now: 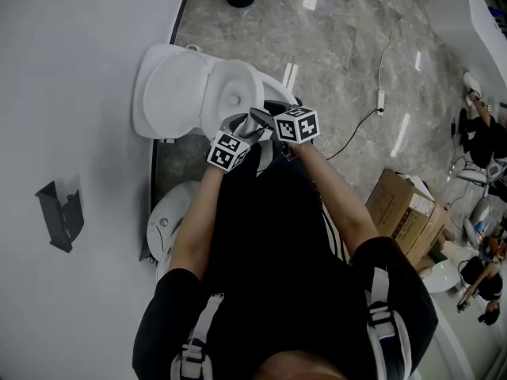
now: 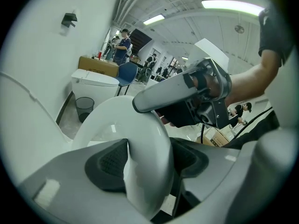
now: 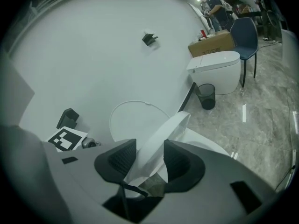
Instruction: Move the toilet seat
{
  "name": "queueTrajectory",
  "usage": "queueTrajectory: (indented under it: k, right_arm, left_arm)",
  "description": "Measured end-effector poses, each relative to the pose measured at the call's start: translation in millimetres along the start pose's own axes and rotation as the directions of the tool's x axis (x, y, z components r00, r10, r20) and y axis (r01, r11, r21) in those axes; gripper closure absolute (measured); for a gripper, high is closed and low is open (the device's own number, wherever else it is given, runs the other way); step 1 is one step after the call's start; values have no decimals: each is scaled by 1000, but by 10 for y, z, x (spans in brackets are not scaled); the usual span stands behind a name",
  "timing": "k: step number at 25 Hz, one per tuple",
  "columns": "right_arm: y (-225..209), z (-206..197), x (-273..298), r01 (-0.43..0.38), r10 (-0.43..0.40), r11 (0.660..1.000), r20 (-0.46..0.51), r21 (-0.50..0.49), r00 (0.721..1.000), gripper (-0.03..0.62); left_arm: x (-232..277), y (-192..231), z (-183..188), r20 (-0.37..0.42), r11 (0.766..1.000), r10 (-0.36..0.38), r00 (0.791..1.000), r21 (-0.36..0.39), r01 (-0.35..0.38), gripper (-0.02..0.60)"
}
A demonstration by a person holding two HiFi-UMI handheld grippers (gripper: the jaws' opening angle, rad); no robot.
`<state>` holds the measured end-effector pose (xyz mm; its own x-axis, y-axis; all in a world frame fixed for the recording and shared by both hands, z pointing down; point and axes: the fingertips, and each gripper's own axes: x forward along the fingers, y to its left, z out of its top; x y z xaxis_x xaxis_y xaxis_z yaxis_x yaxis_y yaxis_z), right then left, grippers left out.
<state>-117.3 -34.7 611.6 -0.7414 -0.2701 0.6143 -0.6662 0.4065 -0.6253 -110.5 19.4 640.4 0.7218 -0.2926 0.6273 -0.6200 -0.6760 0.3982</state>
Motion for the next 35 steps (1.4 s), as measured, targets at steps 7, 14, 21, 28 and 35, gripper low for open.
queueTrajectory:
  k: [7, 14, 21, 28, 35]
  right_arm:
    - [201, 120, 119, 4, -4, 1000, 15, -15, 1000, 407]
    - [378, 241, 248, -6, 6, 1000, 32, -19, 999, 406]
    - [530, 346, 373, -9, 10, 999, 20, -40, 1000, 401]
    - [699, 457, 490, -8, 8, 998, 7, -70, 1000, 391]
    - [823, 491, 601, -38, 37, 996, -18, -84, 999, 388]
  left_arm:
    - [-251, 131, 34, 21, 999, 32, 999, 14, -33, 319]
    - [-450, 276, 55, 54, 999, 35, 998, -9, -35, 322]
    - [-626, 410, 90, 65, 998, 56, 996, -10, -55, 329]
    - [-817, 520, 133, 70, 995, 96, 993, -3, -96, 372]
    - [-953, 640, 113, 74, 992, 128, 989, 2, -128, 382]
